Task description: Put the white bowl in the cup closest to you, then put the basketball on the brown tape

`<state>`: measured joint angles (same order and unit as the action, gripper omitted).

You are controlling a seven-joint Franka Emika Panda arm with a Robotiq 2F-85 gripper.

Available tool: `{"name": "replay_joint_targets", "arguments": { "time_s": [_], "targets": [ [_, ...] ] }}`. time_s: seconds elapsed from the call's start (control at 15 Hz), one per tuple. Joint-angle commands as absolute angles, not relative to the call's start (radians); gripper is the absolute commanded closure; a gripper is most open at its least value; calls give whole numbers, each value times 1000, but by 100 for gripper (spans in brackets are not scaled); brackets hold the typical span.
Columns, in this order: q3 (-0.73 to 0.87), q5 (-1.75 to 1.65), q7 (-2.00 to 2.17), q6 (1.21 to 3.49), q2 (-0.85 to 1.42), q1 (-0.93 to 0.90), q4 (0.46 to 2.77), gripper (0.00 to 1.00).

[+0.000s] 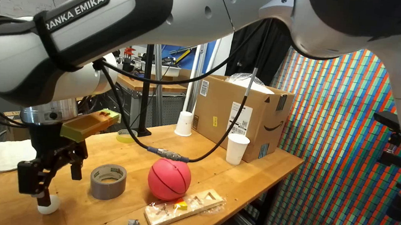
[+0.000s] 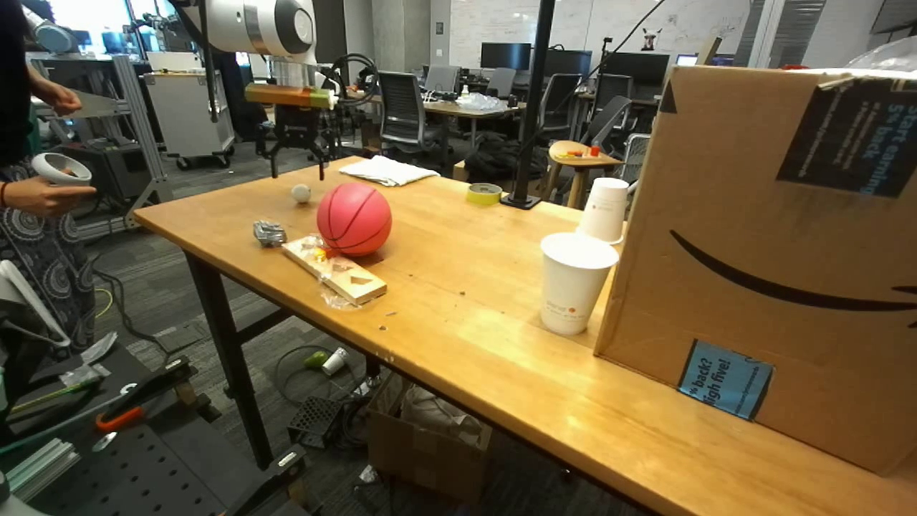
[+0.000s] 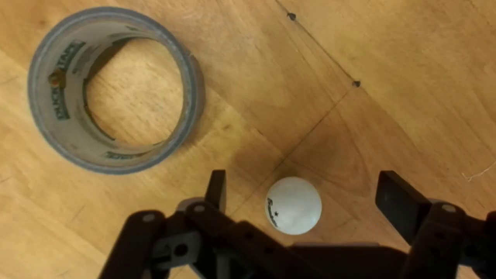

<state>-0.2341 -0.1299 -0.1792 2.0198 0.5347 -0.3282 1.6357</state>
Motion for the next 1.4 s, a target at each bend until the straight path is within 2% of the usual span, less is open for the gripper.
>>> {"name": "replay_joint_targets", "arguments": {
  "time_s": [0.0,1.33],
  "targets": [
    [-247,-96,-169,2019,518,-322,1661,0],
    [-259,-97,-189,2007,667,-359,1457,0]
  ]
}}
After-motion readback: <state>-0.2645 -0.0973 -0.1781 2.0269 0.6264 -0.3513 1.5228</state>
